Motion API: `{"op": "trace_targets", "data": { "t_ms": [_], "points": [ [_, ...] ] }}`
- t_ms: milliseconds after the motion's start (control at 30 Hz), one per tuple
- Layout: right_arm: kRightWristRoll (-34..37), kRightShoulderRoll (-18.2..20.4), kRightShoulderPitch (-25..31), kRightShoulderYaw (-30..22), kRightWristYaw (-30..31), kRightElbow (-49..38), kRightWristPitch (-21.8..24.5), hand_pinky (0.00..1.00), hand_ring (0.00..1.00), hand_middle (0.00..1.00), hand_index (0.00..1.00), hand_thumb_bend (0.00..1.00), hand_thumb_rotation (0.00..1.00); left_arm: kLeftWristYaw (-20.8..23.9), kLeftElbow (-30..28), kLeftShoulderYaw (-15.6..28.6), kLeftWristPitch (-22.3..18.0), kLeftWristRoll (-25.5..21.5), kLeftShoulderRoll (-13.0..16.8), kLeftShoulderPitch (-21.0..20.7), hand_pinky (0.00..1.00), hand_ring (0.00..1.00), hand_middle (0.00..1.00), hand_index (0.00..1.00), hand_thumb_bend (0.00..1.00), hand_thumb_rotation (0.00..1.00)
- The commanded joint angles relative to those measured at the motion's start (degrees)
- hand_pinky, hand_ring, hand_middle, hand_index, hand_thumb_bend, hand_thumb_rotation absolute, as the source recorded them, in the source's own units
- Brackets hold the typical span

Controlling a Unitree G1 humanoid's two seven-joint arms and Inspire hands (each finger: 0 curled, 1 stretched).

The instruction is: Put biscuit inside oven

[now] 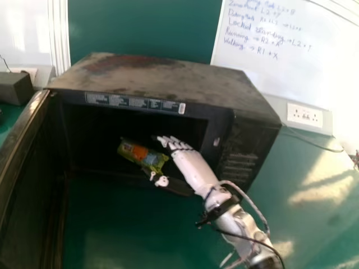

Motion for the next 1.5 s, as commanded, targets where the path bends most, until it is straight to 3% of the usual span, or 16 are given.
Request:
{"op": "trace_targets", "data": {
  "t_ms": [0,267,467,633,800,967,1100,1267,1467],
  "points": [
    [1.0,-1.2,3.2,-1.8,0.4,-3.9,-1.1,0.97,1.0,1.0,1.0,0.82,0.69,-0.1,0.3,0.8,-0.8,0.0,-0.4,0.0,0.9,0.85,0.87,0.86,0.88,0.75],
    [0.7,-3.4,9.3,-5.3,2.0,-11.3,-2.0,0.96,1.0,1.0,1.0,0.82,0.68,0.4,0.0,1.0,0.1,-0.5,0.2,-0.3,0.87,0.84,0.86,0.85,0.89,0.77],
    [4.7,-4.0,12.9,-7.7,4.7,-13.9,-3.3,0.97,1.0,1.0,1.0,0.79,0.67,0.8,-0.7,0.9,0.5,-0.3,0.3,-0.2,0.85,0.84,0.85,0.84,0.88,0.76],
    [17.4,-2.6,16.7,-9.6,12.1,-14.9,-1.7,0.97,1.0,1.0,1.0,0.78,0.68,0.4,0.2,1.3,0.0,-0.5,0.7,-1.1,0.86,0.86,0.88,0.87,0.84,0.71],
    [27.4,-1.5,21.5,-11.5,18.4,-17.0,1.8,0.96,1.0,1.0,1.0,0.8,0.68,-0.3,0.6,1.7,0.5,-1.4,1.2,-1.5,0.87,0.87,0.9,0.9,0.81,0.76],
    [32.0,-0.8,26.5,-13.7,21.4,-19.7,3.1,0.96,1.0,1.0,1.0,0.81,0.68,-0.3,0.7,2.4,0.7,-1.2,1.3,-1.9,0.82,0.88,0.91,0.91,0.83,0.84],
    [36.8,0.5,29.8,-15.1,23.9,-21.2,3.3,0.96,1.0,1.0,1.0,0.82,0.68,0.0,0.5,2.7,1.0,-1.0,1.4,-2.3,0.8,0.89,0.91,0.9,0.81,0.84],
    [50.8,1.5,35.0,-16.1,31.9,-24.5,8.8,0.97,1.0,1.0,1.0,0.79,0.68,0.3,0.1,3.0,1.0,-0.5,1.2,-2.8,0.9,0.95,0.96,0.95,0.78,0.81],
    [61.0,1.6,39.6,-20.3,38.8,-26.1,15.1,0.97,1.0,1.0,1.0,0.8,0.68,0.4,0.0,3.4,1.7,-1.0,1.6,-3.3,0.99,0.99,1.0,1.0,0.69,0.8]
  ]
}}
